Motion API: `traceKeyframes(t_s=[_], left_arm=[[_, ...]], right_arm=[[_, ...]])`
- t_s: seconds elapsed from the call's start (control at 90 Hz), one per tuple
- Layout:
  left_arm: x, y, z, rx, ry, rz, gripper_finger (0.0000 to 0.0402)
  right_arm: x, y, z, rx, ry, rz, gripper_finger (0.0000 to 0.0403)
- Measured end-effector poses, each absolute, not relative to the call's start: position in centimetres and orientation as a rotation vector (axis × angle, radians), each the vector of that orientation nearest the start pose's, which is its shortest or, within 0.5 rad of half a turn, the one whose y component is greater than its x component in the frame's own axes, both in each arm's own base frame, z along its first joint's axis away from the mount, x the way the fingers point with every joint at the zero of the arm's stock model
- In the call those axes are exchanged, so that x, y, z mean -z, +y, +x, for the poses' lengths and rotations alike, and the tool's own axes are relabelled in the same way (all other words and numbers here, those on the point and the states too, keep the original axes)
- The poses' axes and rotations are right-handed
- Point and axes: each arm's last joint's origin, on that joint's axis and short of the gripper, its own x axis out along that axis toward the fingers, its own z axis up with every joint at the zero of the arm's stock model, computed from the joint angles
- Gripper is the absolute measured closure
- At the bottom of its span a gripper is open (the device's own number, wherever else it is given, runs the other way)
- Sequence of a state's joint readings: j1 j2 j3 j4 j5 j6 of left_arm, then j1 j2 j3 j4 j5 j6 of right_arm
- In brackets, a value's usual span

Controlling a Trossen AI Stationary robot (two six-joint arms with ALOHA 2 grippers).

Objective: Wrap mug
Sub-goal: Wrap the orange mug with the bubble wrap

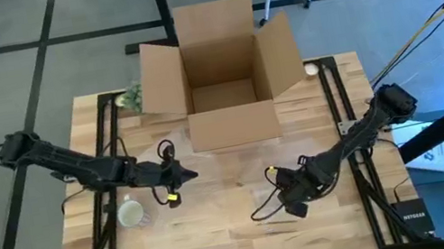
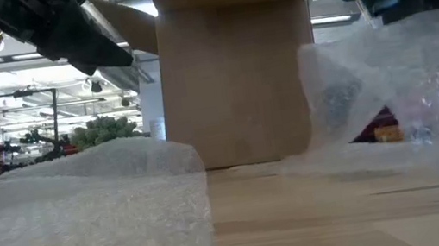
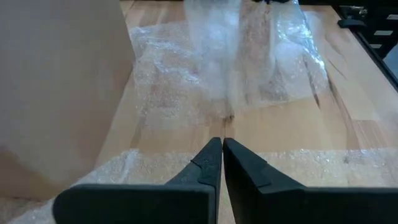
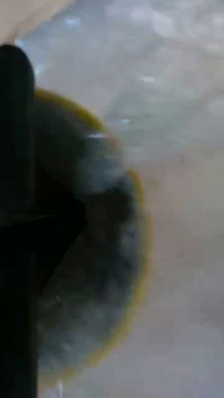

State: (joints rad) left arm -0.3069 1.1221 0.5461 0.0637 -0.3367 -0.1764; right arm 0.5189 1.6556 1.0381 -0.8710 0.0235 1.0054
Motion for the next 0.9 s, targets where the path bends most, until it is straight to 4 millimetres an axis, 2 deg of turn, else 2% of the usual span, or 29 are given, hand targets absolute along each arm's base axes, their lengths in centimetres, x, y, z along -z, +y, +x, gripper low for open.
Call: traceKeyframes(t_s=[0.411, 0.767, 0.9], left_arm=[[-21.2, -6.1, 21.8, -0.072, 0.479, -0.039, 0.0402], [-21.7, -8.3, 21.2, 0.007, 0.497, -0.082, 0.0402], [-22.3, -9.0, 21.9, 0.030, 0.490, -0.058, 0.0402]], right_arm=[[-17.3, 13.5, 25.0, 0.333, 1.463, 0.399, 0.0403], [-17.3, 13.5, 25.0, 0.348, 1.456, 0.416, 0.0403], [-17.2, 13.5, 25.1, 0.352, 1.450, 0.414, 0.0403]])
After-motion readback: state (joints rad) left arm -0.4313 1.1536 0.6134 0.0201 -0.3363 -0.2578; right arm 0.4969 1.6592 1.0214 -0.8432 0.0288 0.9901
